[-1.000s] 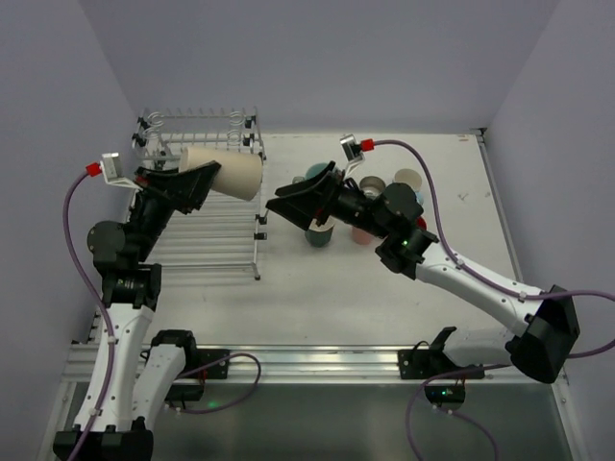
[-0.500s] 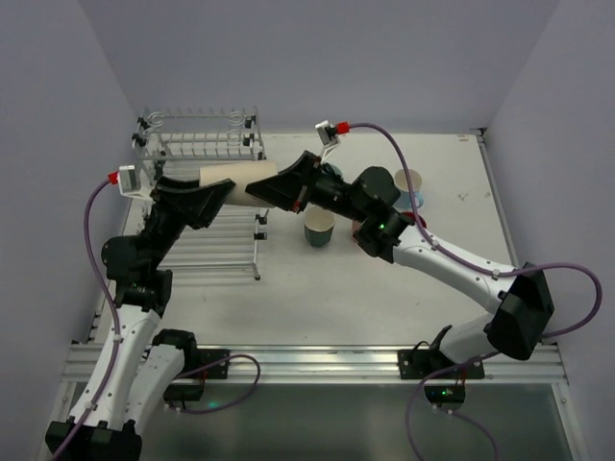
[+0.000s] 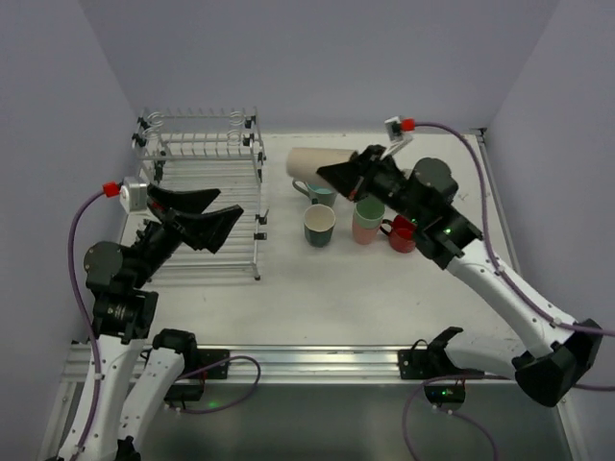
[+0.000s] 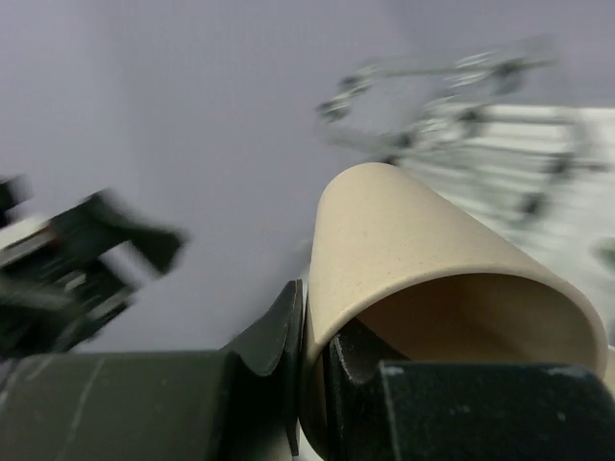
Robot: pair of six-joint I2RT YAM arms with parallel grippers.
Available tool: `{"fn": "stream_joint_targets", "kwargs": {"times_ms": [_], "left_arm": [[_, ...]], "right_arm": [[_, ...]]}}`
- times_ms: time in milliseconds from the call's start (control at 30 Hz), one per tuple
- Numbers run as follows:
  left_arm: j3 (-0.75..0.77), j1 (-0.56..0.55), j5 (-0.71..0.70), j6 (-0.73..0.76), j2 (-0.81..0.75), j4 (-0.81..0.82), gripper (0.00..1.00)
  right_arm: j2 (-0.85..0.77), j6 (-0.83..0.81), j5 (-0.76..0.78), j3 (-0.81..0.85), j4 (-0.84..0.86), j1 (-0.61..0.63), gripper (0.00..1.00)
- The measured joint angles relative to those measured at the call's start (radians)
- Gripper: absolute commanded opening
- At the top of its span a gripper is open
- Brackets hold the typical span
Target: Unload the cups from the dish rack
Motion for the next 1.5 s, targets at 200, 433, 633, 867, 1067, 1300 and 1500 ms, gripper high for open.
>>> {"fn": "stream_joint_targets", "kwargs": {"times_ms": [200,433,633,867,1067,1300,1500], "left_arm": [[-0.040,-0.020,0.111,0.230,-0.105,-0.158,1.00],[-0.230,-0.163,0.124,0.384,-0.109,-0.333,1.00],[-0.244,-0.243,0.109,0.421,-0.164,-0.364,1.00],[-0.244,-0.285,0.095,0.432,-0.186,-0.366,1.00],[-0.244,-0.307,0.085,0.439,-0.187,-0.368,1.00],[-0.244,-0.317,0.079,0.439,-0.187,-0.372,1.00],[-0.244,-0.322,0.076,0.439,-0.185,-0.373,1.00]], "right_arm": [[-0.100,-0.243,0.283,0.101,-0.490,-0.354,0.00],[-0.002,-0.400,0.466,0.185,-0.765,-0.623,0.00],[0.304,-0.465,0.494,0.333,-0.837,-0.737,0.00],[0.616,-0.519,0.513,0.499,-0.908,-0.785,0.00],[0.760,-0.546,0.478,0.574,-0.971,-0.813,0.00],[0.847,-0.551,0.428,0.632,-1.020,-0.820,0.06],[0.875,-0.551,0.414,0.653,-1.043,-0.819,0.23]]}}
